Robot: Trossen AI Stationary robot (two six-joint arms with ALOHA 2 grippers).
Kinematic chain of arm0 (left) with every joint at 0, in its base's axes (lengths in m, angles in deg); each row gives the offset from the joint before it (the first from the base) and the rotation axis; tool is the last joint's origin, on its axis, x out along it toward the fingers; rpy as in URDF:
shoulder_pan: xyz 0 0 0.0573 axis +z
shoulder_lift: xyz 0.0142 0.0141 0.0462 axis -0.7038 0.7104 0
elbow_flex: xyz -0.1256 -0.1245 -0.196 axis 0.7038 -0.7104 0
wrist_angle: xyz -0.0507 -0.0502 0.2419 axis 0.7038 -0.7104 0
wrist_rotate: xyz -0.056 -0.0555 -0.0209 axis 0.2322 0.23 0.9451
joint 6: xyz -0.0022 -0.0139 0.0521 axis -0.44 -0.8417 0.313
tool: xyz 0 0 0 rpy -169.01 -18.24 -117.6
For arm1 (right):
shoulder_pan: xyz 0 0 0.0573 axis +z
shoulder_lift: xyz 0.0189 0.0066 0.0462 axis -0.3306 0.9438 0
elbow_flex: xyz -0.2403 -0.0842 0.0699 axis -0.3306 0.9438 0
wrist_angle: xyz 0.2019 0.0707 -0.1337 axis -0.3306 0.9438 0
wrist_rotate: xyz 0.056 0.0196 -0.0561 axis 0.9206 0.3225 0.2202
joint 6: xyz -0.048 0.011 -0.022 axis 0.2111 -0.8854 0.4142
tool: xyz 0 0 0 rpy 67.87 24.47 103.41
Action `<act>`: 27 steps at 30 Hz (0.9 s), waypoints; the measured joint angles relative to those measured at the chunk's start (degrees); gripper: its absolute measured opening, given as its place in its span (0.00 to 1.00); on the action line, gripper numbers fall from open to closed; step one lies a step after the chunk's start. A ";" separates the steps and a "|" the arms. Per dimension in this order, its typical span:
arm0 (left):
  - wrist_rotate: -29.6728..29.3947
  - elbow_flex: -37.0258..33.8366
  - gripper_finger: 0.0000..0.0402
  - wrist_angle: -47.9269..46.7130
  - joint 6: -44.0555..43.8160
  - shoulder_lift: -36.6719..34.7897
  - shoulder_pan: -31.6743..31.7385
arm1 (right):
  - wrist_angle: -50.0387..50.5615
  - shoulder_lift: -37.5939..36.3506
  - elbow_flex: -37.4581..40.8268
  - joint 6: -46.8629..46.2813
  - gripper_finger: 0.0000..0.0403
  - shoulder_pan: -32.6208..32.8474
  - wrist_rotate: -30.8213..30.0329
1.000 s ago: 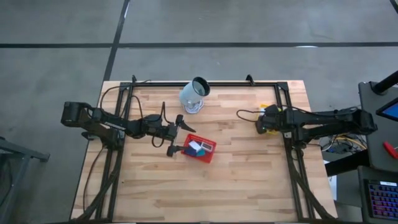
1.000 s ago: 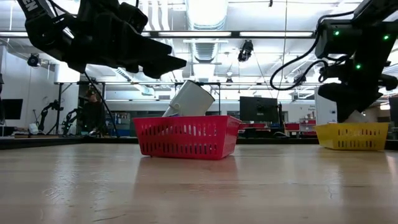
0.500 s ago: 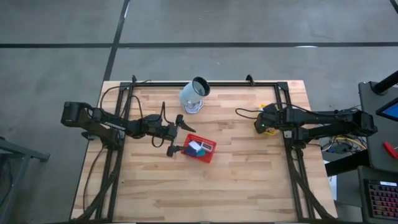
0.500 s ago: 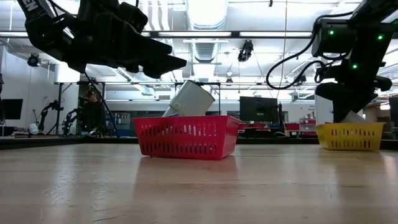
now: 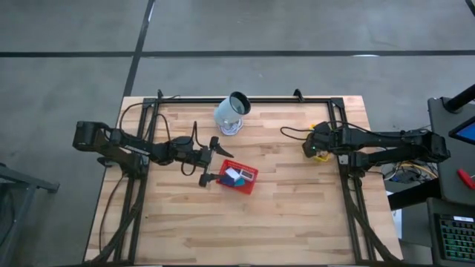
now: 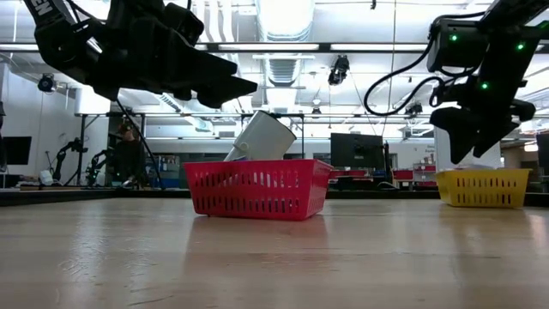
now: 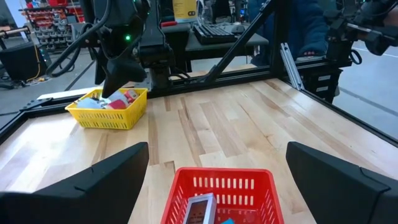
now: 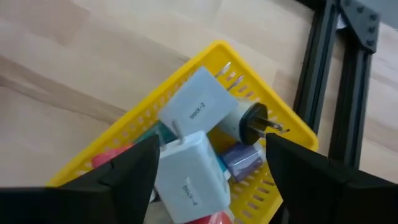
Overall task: Pick & Place Office items
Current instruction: Return to Home Position
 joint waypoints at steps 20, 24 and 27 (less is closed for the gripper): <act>-1.99 -1.52 0.95 0.13 1.20 -5.73 0.00 | -30.20 -6.71 0.04 26.85 0.62 4.72 -3.41; -3.06 -5.14 0.95 0.30 1.13 -13.51 0.00 | -38.93 -7.33 0.09 34.45 0.62 6.49 1.70; -3.07 -7.97 0.95 0.12 0.46 -20.28 -0.01 | -44.71 -7.52 0.13 39.04 0.62 7.61 6.82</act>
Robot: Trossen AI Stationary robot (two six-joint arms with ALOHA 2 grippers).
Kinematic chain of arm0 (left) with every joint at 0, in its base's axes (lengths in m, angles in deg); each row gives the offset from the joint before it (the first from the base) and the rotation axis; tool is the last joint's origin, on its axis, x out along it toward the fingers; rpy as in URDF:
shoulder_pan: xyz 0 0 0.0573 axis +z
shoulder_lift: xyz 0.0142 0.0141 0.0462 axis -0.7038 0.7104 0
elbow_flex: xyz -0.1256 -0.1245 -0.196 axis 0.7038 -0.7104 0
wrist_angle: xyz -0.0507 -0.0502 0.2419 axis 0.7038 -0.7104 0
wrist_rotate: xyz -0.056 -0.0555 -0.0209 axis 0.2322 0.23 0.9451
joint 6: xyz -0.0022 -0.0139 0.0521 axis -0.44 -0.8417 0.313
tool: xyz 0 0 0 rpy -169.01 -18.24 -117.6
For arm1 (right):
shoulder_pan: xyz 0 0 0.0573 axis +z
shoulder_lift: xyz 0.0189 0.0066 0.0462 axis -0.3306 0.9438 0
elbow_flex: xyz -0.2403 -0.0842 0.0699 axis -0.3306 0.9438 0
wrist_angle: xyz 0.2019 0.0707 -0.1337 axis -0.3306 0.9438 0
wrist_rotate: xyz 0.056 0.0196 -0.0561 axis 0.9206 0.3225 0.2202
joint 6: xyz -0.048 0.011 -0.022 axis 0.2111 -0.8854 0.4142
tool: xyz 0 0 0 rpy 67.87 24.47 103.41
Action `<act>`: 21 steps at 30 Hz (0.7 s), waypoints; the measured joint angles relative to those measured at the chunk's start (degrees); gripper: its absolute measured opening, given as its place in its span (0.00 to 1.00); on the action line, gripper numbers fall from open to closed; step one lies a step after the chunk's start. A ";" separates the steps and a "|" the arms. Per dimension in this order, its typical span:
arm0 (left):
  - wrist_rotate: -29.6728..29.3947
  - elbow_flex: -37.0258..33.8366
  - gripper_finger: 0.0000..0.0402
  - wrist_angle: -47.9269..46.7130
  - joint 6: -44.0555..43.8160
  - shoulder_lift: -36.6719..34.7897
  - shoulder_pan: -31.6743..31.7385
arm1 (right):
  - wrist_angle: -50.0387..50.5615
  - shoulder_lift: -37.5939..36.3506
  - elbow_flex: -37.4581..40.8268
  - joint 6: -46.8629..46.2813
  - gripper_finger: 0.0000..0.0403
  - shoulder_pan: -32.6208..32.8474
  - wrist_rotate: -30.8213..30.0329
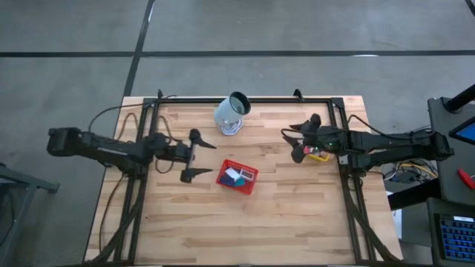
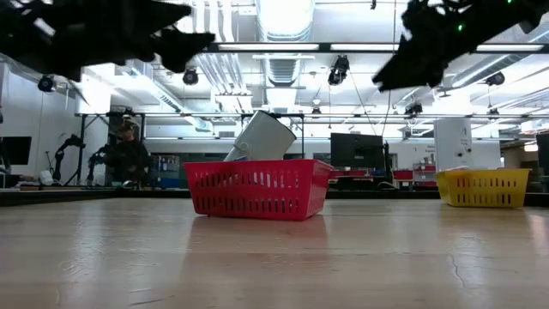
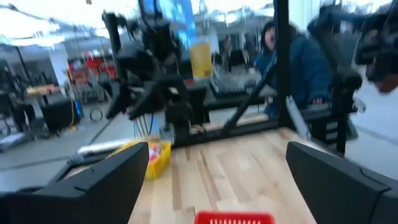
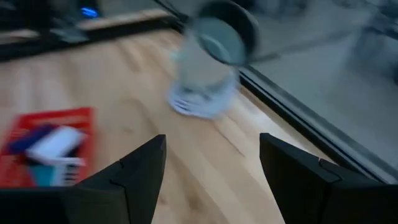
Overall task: Pick & Place Office items
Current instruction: Return to Home Position
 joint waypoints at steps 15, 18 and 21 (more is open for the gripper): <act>-3.85 -9.79 0.95 -10.76 -3.69 -27.69 -1.92 | -9.56 -8.74 0.49 10.04 0.62 7.74 18.73; -6.17 -11.58 0.95 -12.66 -3.51 -32.26 -2.42 | -9.15 -13.26 1.56 11.61 0.62 10.75 17.37; -7.49 -12.86 0.95 -14.75 -3.56 -35.62 -2.44 | -8.32 -17.01 3.24 12.36 0.62 13.24 15.30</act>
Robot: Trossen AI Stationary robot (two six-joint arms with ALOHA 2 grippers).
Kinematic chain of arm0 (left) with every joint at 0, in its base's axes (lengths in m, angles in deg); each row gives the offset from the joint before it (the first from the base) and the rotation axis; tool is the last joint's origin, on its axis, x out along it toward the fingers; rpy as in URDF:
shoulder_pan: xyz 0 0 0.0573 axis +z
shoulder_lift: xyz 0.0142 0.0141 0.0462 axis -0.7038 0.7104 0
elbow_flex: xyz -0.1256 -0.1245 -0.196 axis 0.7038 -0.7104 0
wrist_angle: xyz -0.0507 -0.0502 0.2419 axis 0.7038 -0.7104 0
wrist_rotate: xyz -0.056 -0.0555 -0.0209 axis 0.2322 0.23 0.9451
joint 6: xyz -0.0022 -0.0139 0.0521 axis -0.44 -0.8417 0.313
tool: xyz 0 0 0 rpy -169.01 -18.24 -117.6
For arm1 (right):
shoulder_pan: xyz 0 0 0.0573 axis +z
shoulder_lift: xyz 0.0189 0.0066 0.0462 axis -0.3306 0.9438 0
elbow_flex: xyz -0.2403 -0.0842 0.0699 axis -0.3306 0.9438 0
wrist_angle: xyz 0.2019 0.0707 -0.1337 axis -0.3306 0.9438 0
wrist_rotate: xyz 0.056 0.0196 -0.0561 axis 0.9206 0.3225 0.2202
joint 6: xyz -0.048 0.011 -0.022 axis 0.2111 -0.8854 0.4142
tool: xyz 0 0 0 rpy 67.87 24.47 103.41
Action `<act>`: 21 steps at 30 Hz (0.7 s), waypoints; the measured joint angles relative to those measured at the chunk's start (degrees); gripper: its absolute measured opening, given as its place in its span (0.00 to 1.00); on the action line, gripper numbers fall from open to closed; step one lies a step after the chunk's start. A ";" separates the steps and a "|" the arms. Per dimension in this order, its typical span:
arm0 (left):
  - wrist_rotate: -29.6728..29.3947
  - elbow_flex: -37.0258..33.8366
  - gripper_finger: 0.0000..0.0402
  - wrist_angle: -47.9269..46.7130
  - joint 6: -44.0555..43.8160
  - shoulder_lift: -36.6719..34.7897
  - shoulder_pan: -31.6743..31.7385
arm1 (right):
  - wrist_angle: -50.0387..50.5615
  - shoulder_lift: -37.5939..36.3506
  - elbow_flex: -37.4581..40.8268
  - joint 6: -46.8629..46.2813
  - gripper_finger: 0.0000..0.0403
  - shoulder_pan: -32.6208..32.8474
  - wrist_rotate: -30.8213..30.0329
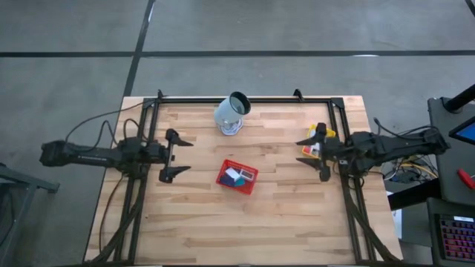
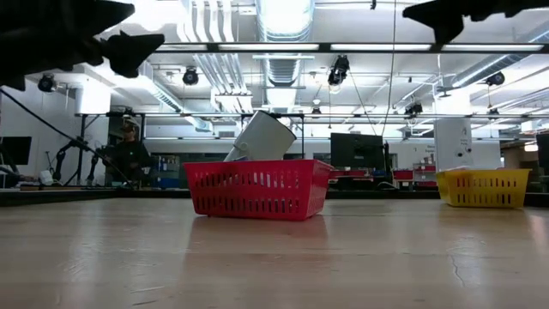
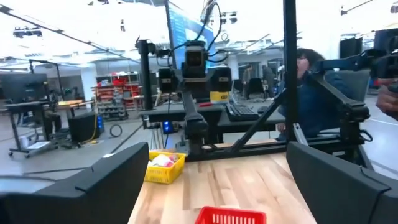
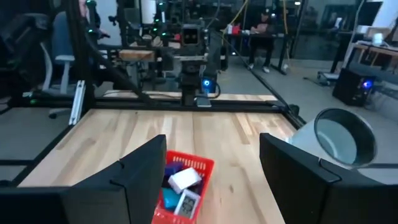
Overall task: Pick & Place Office items
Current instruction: Return to Home Position
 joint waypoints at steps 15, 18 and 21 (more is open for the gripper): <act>-8.13 -0.81 0.95 -8.01 0.07 -11.76 0.00 | -0.35 -20.21 15.52 1.87 0.62 2.36 -0.41; -10.89 -0.81 0.95 -11.18 0.06 -13.93 0.00 | -2.48 -25.81 19.47 2.09 0.62 2.36 -0.14; -14.46 -0.81 0.95 -14.49 -0.72 -16.04 0.00 | -3.15 -31.06 22.39 2.13 0.62 2.36 0.24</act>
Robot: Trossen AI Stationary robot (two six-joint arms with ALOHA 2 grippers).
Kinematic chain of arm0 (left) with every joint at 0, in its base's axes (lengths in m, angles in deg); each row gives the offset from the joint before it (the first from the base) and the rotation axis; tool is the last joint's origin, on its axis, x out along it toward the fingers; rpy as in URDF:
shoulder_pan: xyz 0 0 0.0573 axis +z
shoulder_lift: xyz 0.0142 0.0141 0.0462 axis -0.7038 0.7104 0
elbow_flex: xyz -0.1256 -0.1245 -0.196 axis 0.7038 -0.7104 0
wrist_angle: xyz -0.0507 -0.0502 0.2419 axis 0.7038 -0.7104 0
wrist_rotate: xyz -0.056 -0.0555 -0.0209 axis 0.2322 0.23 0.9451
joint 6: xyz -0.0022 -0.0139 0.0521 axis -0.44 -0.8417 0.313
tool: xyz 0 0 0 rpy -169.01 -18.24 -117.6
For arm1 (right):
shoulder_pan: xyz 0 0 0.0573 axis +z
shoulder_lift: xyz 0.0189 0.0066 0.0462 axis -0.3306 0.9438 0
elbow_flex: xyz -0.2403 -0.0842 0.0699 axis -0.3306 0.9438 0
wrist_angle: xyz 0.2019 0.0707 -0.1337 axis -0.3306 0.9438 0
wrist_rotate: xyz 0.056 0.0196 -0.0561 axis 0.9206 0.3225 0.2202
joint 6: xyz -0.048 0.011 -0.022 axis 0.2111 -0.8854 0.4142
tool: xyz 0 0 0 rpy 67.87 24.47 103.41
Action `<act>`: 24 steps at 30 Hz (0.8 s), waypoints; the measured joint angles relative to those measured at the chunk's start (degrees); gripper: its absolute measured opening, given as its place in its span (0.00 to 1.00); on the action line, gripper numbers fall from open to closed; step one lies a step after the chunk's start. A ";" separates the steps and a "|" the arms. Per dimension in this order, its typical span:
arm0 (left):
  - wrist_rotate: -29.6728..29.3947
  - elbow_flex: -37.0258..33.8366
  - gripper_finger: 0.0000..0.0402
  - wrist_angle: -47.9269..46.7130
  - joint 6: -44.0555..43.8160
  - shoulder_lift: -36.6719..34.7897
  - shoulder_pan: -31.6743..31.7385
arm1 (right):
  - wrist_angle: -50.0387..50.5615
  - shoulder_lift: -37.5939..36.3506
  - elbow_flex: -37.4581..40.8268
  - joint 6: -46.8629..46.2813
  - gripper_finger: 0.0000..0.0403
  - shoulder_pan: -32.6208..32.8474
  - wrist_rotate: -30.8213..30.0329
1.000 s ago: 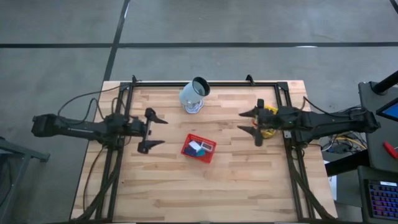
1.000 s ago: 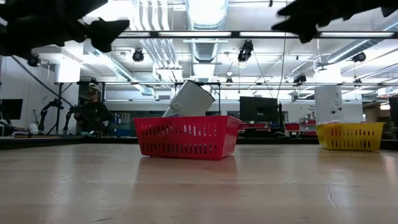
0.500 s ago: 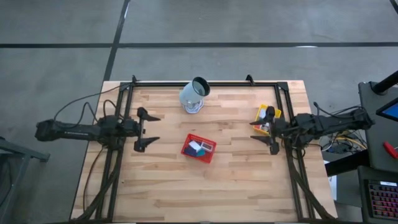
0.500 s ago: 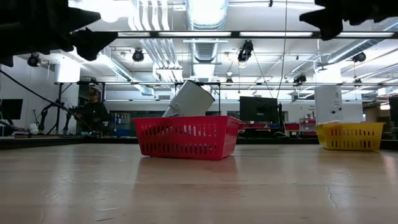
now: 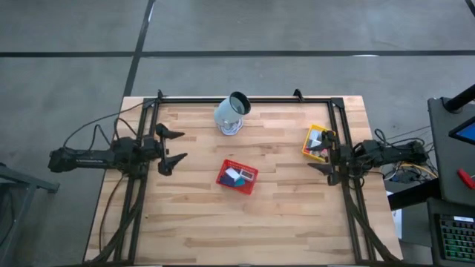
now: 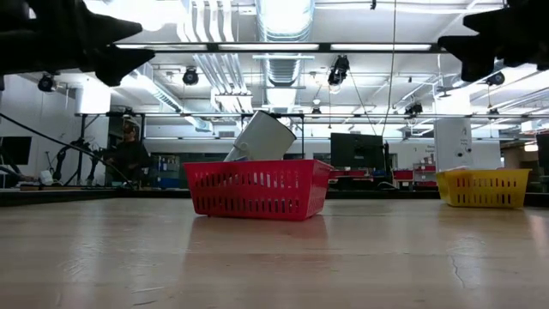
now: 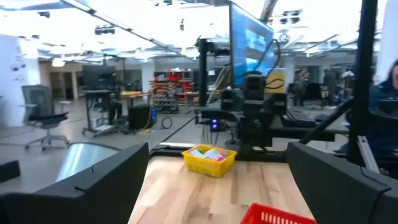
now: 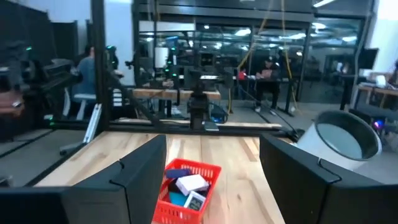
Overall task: Pick & Place Office items
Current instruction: Return to Home Position
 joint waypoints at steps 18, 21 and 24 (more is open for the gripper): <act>-8.08 -3.06 0.95 -9.96 -1.94 -11.40 0.00 | -8.89 0.09 6.22 9.40 0.62 -2.60 -3.64; -8.50 -3.06 0.95 -9.99 -1.82 -11.42 0.04 | -8.78 0.16 6.22 10.48 0.62 -6.06 -3.75; -8.59 -3.06 0.95 -10.99 -1.59 -11.43 0.05 | -8.20 0.23 6.20 10.73 0.62 -11.24 -2.86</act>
